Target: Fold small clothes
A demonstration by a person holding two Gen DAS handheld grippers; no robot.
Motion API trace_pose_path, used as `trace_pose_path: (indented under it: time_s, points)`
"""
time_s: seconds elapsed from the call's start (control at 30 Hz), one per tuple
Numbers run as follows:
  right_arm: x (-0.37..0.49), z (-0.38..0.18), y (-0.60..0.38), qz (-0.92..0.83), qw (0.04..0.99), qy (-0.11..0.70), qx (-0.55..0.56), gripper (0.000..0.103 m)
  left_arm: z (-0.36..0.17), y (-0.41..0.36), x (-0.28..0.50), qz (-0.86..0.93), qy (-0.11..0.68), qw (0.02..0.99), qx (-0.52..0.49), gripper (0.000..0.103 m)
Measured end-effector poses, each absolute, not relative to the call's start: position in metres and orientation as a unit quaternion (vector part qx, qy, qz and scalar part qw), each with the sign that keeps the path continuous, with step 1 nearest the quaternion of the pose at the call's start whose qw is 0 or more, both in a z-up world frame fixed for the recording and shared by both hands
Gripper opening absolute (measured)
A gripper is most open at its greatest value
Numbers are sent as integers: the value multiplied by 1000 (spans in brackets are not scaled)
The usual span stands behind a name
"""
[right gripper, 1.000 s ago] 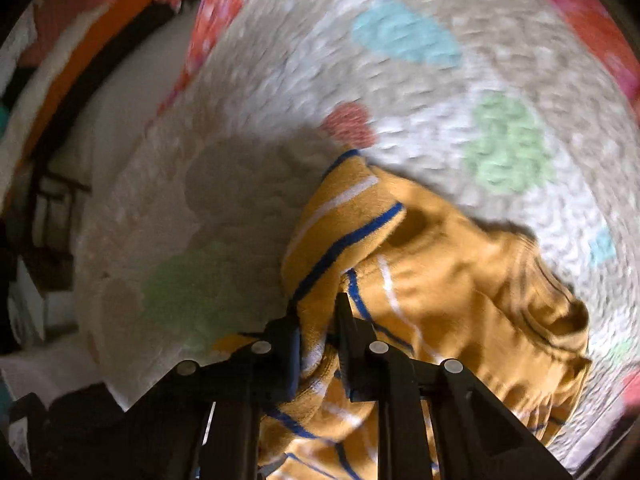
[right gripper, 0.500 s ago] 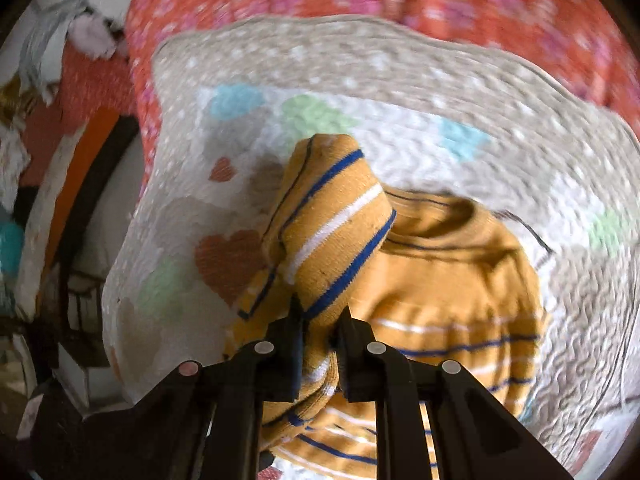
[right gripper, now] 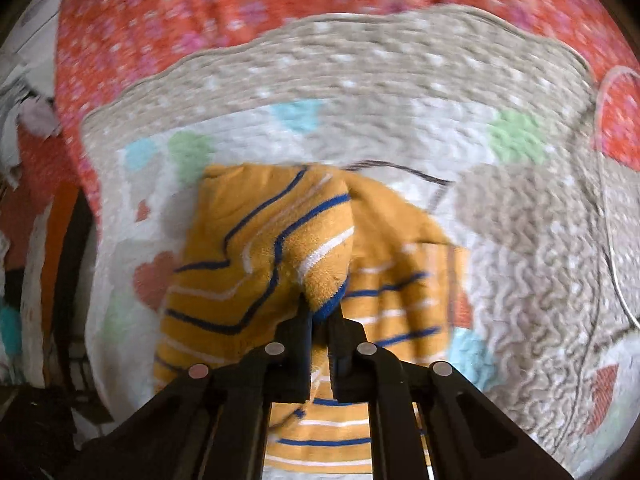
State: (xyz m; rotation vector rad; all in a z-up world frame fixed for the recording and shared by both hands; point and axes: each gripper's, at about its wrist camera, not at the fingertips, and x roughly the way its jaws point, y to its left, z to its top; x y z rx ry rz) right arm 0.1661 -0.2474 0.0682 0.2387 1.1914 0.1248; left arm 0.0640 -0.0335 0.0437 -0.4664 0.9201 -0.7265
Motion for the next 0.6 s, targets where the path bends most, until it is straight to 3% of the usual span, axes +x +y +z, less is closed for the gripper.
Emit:
trace_pose_path:
  time_s: [0.27, 0.37, 0.43, 0.47, 0.5, 0.6]
  points:
    - [155, 44, -282, 22, 811, 574, 110, 8, 19, -9, 87, -275, 471, 797, -258, 16]
    - [145, 53, -286, 22, 824, 551, 126, 20, 10, -12, 88, -258, 488, 796, -248, 16]
    - [132, 62, -293, 29, 838, 521, 159, 44, 7, -14, 87, -253, 492, 798, -240, 16]
    - [126, 64, -294, 36, 840, 512, 175, 63, 6, -14, 87, -252, 493, 798, -240, 16]
    - [119, 63, -295, 43, 841, 504, 191, 68, 5, -15, 88, -251, 493, 797, -240, 16]
    - [102, 50, -294, 62, 830, 502, 236, 68, 5, -13, 87, -251, 492, 797, -244, 16]
